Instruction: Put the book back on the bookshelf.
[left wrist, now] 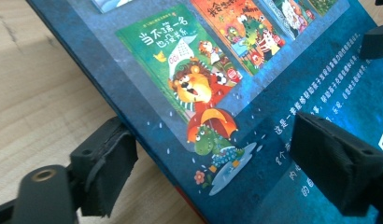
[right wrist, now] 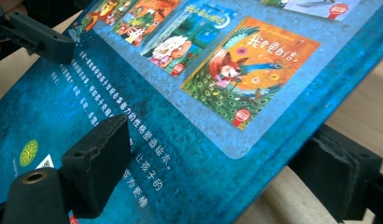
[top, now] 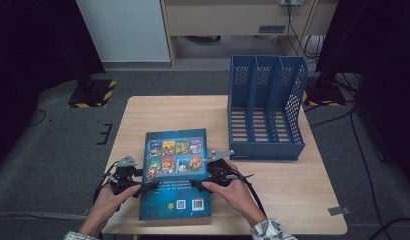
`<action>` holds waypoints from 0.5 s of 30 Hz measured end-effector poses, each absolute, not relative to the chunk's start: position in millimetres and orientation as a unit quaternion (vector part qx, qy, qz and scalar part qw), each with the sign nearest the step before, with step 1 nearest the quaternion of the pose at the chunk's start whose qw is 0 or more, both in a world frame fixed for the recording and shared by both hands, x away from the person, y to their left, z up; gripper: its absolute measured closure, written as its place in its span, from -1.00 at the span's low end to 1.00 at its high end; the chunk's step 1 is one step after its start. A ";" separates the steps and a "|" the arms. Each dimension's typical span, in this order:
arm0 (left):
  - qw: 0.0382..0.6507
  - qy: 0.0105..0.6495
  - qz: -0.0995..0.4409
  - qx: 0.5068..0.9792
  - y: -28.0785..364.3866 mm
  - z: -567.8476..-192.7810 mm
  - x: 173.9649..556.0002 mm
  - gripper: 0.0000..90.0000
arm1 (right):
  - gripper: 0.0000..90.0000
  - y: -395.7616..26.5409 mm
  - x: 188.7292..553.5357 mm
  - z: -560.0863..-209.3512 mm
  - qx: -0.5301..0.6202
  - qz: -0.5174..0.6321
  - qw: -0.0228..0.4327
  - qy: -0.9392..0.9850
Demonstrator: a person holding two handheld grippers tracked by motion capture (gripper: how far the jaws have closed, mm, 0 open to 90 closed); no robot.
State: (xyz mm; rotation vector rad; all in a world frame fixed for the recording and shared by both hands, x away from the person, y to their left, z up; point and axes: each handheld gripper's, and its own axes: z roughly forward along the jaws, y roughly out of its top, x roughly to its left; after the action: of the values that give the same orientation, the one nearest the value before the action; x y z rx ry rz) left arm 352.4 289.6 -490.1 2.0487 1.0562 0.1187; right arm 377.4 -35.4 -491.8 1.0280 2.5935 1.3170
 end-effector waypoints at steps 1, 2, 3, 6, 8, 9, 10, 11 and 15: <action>0.406 0.417 0.050 0.812 290.4 -489.0 352.9 -0.66 | -0.65 -35.4 378.2 -490.1 0.335 0.426 0.029 0.840; 0.407 0.417 0.053 0.811 290.5 -487.8 353.1 -0.64 | -0.63 -35.1 379.5 -488.0 0.334 0.426 0.033 0.840; 0.407 0.416 0.055 0.812 290.9 -486.7 353.5 -0.64 | -0.62 -34.7 379.9 -487.0 0.334 0.427 0.036 0.840; 0.411 0.417 0.063 0.808 291.5 -483.5 354.1 -0.60 | -0.61 -33.9 380.9 -483.7 0.334 0.427 0.039 0.839; 0.412 0.416 0.066 0.808 291.6 -482.4 354.3 -0.58 | -0.60 -33.4 381.5 -481.5 0.331 0.428 0.040 0.840; 0.413 0.414 0.070 0.808 291.6 -481.1 354.5 -0.58 | -0.60 -33.4 381.5 -481.5 0.331 0.428 0.040 0.840; 0.412 0.412 0.075 0.809 291.2 -479.2 354.3 -0.58 | -0.60 -33.0 381.7 -480.5 0.330 0.429 0.041 0.840; 0.412 0.411 0.079 0.809 290.8 -477.4 353.8 -0.58 | -0.59 -32.2 382.2 -477.9 0.329 0.430 0.044 0.840; 0.415 0.402 0.090 0.811 291.0 -472.7 353.8 -0.56 | -0.58 -31.6 383.1 -473.7 0.325 0.432 0.046 0.840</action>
State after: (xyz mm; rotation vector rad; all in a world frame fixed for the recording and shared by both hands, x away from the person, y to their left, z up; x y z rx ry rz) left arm 353.8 291.0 -472.7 2.0378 1.0095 0.2263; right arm 383.1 -31.6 -473.7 0.9914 2.5651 1.3183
